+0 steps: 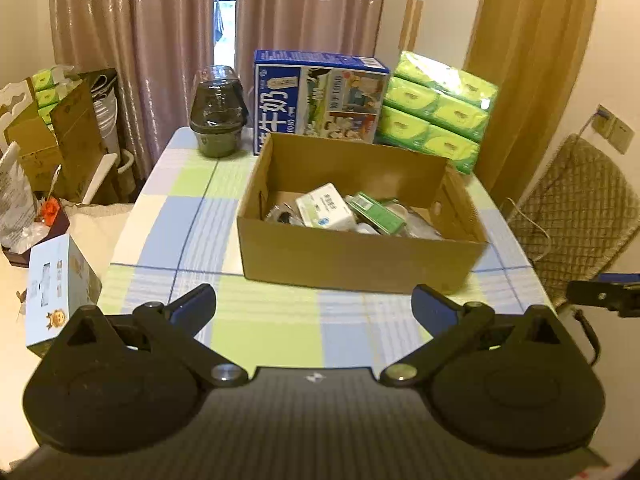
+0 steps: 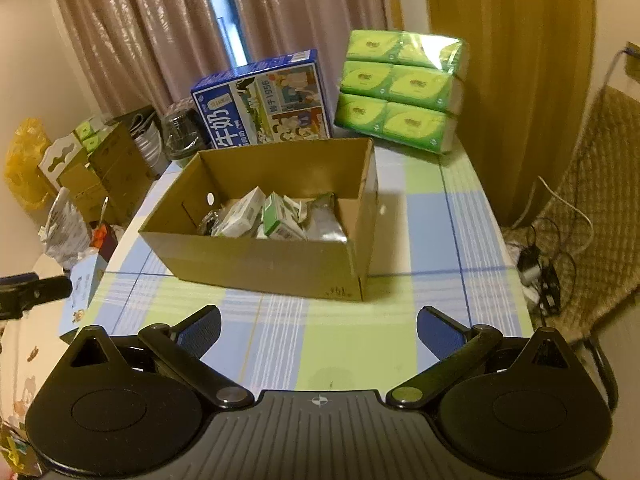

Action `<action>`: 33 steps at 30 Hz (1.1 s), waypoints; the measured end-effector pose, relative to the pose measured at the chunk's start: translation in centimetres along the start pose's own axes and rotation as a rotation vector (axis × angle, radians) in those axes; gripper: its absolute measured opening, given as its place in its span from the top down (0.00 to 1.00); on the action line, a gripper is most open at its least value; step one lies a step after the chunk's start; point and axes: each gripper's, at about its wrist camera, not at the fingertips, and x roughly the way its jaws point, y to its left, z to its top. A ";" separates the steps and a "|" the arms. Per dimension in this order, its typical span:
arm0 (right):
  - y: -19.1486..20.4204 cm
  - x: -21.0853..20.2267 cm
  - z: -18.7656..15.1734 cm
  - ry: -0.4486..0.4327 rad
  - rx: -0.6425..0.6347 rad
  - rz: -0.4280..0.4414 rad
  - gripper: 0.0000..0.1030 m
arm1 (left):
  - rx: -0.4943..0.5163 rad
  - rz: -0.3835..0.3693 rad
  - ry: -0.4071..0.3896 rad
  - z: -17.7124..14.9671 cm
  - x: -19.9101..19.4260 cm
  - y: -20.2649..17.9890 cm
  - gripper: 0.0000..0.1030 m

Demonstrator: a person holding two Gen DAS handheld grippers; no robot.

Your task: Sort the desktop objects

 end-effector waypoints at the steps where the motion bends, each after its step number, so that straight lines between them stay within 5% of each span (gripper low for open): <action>1: 0.3 -0.6 -0.5 -0.001 0.008 -0.004 0.02 | 0.005 0.003 -0.002 -0.2 -0.7 -0.3 0.01; 17: 3.4 -7.5 -4.6 -0.044 -0.006 0.010 0.02 | 0.001 0.022 -0.037 -4.8 -8.0 -3.9 0.01; 33: 3.9 -9.2 -6.5 -0.069 -0.026 -0.011 0.02 | -0.035 0.035 -0.046 -6.0 -9.1 -4.3 0.01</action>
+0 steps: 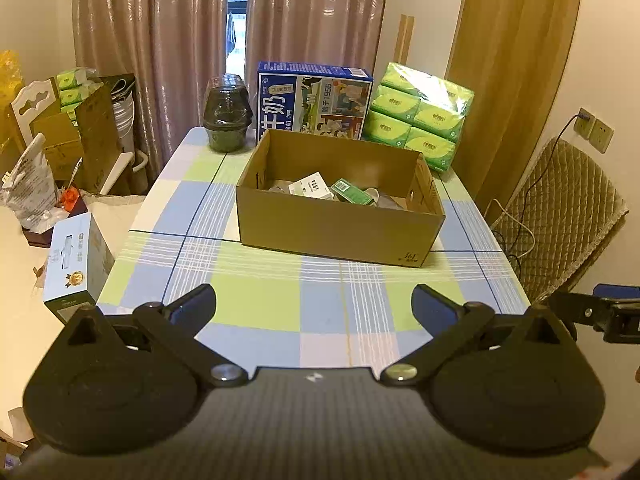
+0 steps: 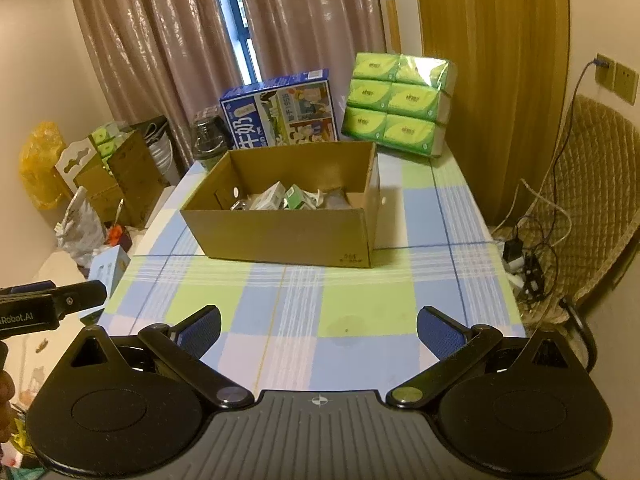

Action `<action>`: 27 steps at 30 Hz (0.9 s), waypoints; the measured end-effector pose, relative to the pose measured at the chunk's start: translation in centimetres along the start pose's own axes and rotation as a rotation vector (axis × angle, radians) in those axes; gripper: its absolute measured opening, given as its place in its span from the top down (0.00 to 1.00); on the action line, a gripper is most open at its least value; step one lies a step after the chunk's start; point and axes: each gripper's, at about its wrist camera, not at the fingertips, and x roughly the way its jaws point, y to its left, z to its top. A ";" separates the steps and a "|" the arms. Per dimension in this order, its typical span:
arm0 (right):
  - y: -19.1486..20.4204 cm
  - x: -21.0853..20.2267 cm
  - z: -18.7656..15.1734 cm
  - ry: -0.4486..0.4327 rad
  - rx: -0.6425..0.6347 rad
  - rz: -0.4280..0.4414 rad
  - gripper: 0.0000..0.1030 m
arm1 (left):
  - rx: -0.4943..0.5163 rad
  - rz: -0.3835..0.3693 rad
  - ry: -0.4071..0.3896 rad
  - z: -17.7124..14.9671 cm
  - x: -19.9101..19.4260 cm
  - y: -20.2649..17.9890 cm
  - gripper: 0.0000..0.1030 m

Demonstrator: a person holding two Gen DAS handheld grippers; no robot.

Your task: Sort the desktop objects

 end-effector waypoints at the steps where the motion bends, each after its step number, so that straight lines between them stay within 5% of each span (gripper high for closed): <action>1: 0.1 -0.1 0.0 -0.003 -0.007 -0.006 0.02 | -0.001 0.003 0.000 0.0 0.0 0.0 0.01; 27: 0.9 -1.8 -0.1 -0.058 -0.068 -0.043 0.02 | 0.012 0.014 -0.002 0.0 0.1 -0.7 0.01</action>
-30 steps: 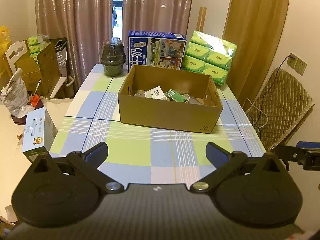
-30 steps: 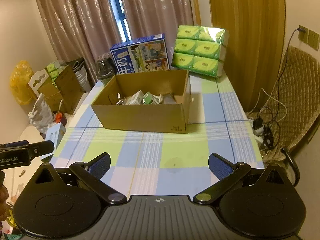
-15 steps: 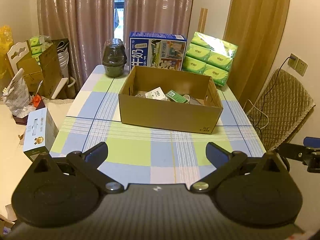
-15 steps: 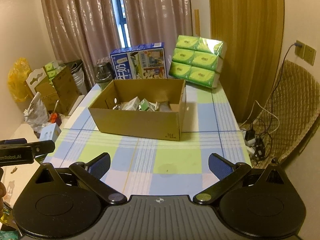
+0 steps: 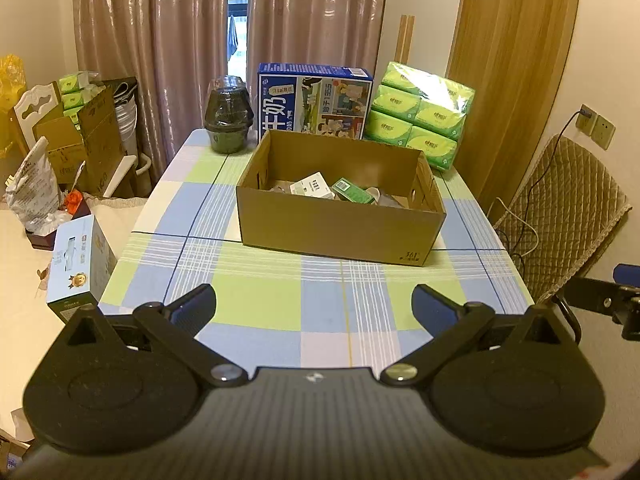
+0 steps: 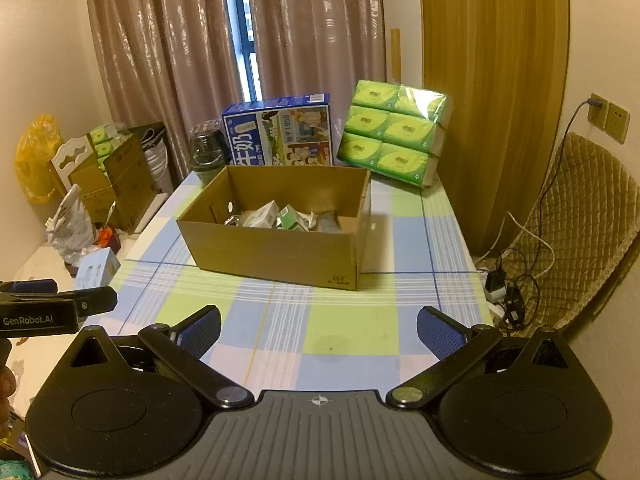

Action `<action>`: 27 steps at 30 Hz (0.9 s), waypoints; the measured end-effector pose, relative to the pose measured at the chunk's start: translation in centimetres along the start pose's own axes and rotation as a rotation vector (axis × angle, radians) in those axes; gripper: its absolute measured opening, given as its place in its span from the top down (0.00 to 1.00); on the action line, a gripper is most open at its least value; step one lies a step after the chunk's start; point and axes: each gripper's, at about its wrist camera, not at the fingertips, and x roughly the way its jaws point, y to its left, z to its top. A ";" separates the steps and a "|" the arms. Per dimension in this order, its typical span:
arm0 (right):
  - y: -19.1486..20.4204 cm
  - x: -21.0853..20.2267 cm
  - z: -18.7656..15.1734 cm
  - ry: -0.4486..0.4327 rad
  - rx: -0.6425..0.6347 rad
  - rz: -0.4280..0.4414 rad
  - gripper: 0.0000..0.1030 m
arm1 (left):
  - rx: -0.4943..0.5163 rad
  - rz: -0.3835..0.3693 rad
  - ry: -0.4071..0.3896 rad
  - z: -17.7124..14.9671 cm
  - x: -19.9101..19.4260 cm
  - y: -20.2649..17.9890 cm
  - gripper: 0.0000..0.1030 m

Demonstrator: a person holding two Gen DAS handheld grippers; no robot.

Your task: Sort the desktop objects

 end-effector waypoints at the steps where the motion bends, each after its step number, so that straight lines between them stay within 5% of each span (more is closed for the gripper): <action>1: 0.0 0.0 0.0 0.000 0.002 -0.001 0.02 | 0.001 0.001 0.000 0.0 0.0 0.0 0.01; 27: -0.5 0.9 -0.3 0.022 0.004 -0.014 0.02 | 0.004 -0.001 0.000 -0.5 0.3 -0.2 0.01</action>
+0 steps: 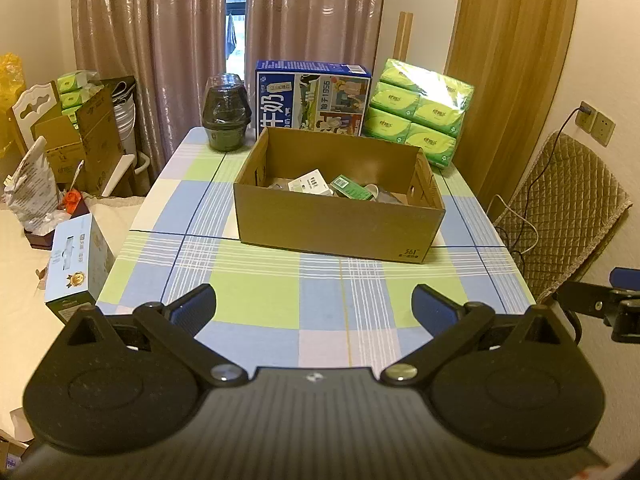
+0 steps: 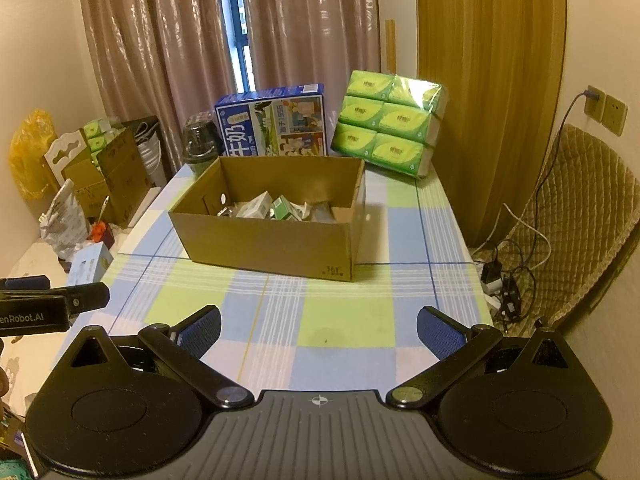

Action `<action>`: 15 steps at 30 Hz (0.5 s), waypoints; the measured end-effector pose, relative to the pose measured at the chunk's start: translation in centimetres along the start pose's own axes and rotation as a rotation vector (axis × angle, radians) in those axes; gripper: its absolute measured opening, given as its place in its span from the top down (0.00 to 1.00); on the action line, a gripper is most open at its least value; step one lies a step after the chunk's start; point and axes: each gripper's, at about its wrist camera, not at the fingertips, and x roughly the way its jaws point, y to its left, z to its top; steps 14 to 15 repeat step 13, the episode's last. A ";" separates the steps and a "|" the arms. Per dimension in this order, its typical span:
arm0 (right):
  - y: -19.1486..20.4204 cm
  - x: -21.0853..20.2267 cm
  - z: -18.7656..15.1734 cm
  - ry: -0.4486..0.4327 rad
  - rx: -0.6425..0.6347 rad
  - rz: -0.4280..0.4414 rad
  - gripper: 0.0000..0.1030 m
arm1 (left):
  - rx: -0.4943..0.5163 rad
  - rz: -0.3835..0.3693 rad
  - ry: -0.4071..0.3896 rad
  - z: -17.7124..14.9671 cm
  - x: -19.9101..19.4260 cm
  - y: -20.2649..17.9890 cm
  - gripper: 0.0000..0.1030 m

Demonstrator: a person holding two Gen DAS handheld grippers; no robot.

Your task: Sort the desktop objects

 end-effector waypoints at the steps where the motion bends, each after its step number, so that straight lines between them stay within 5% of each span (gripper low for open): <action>1: 0.0 0.0 -0.1 0.000 -0.001 0.000 0.02 | 0.000 0.000 0.000 -0.1 0.1 0.0 0.01; 15: 0.0 0.1 -0.3 0.004 0.000 0.001 0.02 | -0.002 -0.004 0.006 -0.6 0.5 0.0 0.01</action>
